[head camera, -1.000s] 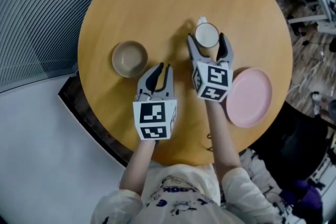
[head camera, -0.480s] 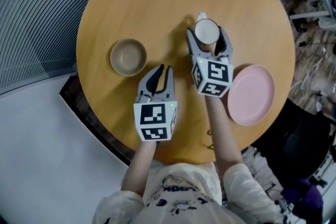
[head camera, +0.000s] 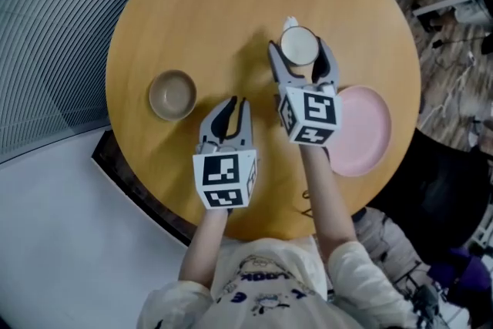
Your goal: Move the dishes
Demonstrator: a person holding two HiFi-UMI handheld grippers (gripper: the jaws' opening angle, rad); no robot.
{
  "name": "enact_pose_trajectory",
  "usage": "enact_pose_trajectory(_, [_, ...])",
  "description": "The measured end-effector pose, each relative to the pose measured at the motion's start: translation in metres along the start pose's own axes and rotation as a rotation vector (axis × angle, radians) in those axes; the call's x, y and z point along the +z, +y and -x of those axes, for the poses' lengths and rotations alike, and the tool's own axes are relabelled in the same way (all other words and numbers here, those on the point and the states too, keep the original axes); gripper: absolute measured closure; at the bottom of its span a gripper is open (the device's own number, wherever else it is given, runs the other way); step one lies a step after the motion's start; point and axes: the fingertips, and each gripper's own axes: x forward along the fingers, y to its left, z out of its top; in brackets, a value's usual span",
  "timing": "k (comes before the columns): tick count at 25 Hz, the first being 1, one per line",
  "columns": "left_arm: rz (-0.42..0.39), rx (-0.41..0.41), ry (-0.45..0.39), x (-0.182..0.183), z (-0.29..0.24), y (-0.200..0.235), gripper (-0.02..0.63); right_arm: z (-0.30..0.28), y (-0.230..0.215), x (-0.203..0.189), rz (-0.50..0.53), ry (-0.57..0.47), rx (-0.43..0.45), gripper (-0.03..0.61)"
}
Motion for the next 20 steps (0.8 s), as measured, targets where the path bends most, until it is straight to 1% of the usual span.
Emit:
enact_pose_trajectory(4, [-0.04, -0.041, -0.025, 0.019, -0.011, -0.032, 0.555, 0.019, -0.052, 0.02, -0.021, -0.033, -0.077, 0.19])
enact_pose_trajectory(10, [-0.079, -0.104, -0.03, 0.032, -0.024, -0.084, 0.555, 0.052, -0.136, 0.024, -0.037, -0.025, -0.206, 0.19])
enact_pose_trajectory(15, [-0.099, -0.126, 0.005, 0.022, -0.039, -0.116, 0.555, 0.066, -0.191, 0.002, -0.079, 0.013, -0.276, 0.19])
enact_pose_trajectory(20, [-0.124, -0.129, 0.032, 0.012, -0.052, -0.132, 0.555, 0.066, -0.22, -0.024, -0.11, 0.059, -0.305, 0.19])
